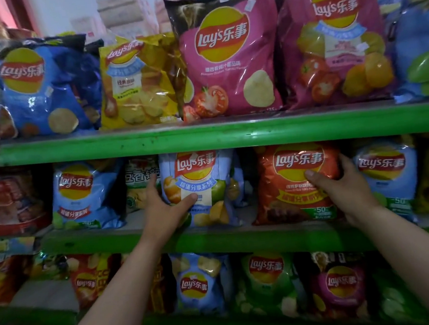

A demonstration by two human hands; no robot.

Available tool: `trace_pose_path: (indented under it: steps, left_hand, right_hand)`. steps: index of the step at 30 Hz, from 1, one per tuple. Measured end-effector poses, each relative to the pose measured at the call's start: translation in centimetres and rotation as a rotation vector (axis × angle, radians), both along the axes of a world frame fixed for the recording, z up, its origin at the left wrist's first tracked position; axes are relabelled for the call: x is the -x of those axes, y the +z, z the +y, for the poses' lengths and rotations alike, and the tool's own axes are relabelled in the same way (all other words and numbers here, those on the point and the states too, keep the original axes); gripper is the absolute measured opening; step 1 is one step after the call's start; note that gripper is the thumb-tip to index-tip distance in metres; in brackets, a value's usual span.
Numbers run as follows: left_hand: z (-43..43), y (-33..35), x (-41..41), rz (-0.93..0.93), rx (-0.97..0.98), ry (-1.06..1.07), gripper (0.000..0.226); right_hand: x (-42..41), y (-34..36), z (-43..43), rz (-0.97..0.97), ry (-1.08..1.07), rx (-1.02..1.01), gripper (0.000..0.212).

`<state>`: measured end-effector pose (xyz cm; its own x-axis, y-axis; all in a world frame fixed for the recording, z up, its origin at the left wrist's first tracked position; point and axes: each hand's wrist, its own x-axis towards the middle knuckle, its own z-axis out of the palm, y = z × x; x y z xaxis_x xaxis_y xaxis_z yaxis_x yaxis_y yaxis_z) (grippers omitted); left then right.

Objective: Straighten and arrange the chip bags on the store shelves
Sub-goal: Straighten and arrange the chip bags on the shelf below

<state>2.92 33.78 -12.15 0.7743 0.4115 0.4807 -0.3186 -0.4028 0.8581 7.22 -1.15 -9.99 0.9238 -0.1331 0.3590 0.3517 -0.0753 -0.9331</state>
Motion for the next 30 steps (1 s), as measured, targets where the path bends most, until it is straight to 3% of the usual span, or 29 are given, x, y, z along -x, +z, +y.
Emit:
trace_pose_path:
  steps: [5, 10, 19, 24, 27, 30]
  left_hand:
    - [-0.2, -0.6, -0.7, -0.031, -0.012, 0.015, 0.100]
    - [-0.7, -0.6, -1.2, -0.020, -0.007, -0.026, 0.102]
    - [-2.6, -1.0, -1.8, -0.024, 0.012, -0.056, 0.107]
    - [-6.8, -0.8, -2.9, -0.013, -0.020, -0.089, 0.104]
    - [-10.3, -0.5, -3.6, 0.014, -0.062, -0.096, 0.113]
    - [-13.8, -0.4, -4.0, 0.043, -0.112, -0.025, 0.118]
  right_hand:
    - [0.7, 0.9, -1.7, 0.098, 0.002, -0.031, 0.094]
    - [2.2, 1.3, -4.0, 0.159, 0.015, -0.077, 0.101]
    - [4.7, 0.5, -8.3, 0.220, 0.055, -0.089, 0.078]
    - [5.6, 0.2, -10.4, 0.260, 0.114, -0.136, 0.047]
    - [5.9, 0.1, -10.2, 0.285, 0.176, -0.111, 0.048]
    - [6.1, 0.1, -9.4, 0.288, 0.242, -0.099, 0.067]
